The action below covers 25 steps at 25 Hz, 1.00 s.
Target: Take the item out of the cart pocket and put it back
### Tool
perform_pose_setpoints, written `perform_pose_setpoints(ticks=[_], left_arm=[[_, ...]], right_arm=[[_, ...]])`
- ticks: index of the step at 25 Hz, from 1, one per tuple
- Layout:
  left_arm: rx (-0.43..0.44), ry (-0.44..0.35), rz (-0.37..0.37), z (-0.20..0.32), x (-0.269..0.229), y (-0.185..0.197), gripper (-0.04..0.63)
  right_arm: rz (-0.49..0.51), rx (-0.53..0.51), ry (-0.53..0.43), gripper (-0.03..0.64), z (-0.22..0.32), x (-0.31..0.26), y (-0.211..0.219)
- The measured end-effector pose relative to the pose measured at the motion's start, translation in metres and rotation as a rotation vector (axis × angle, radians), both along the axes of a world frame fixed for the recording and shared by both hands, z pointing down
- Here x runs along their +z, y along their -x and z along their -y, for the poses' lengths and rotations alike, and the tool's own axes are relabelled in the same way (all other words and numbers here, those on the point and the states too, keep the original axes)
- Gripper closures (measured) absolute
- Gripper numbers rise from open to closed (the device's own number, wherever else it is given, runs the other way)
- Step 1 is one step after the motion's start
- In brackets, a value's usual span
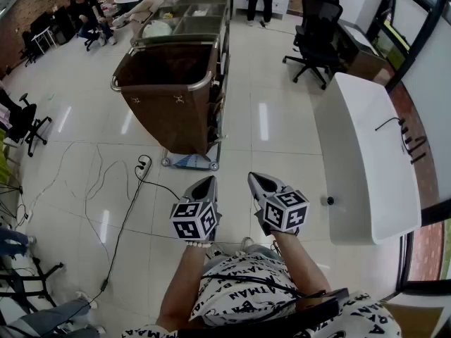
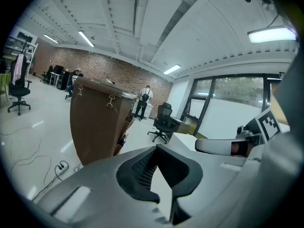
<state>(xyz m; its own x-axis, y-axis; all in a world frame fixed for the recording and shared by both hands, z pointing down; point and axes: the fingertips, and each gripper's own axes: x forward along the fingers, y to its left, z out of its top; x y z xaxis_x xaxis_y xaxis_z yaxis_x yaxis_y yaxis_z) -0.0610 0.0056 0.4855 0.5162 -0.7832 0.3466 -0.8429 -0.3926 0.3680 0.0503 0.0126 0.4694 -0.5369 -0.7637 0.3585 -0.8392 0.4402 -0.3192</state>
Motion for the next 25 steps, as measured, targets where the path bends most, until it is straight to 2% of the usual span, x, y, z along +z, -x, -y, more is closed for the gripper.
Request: perform_pose_setpoints(ticks=[11,16,17,18,22,24,25], left_arm=[[0.065,-0.012,0.028,0.019,0.000,0.011,0.594],[0.076,-0.004,0.039,0.039,0.005,0.004,0.594],[0.076,-0.002,0.045,0.045,0.007,0.002,0.594],[0.074,0.001,0.053,0.052,0.009,0.001,0.593],[0.064,0.022,0.086,0.085,0.023,-0.004,0.594],[0.058,0.036,0.098,0.104,0.030,-0.007,0.594],[0.056,0.046,0.104,0.113,0.035,-0.009,0.593]], right_arm=[[-0.022,0.093,0.012,0.586,0.010,0.015,0.008],[-0.018,0.139,0.012,0.569,0.040,0.025,-0.006],[-0.013,0.138,0.019,0.492,0.050,0.029,-0.006],[-0.011,0.133,0.025,0.465,0.059,0.033,-0.006],[-0.020,0.116,0.047,0.463,0.102,0.051,-0.008],[-0.017,0.108,0.067,0.417,0.128,0.061,-0.009],[-0.017,0.102,0.077,0.416,0.141,0.066,-0.008]])
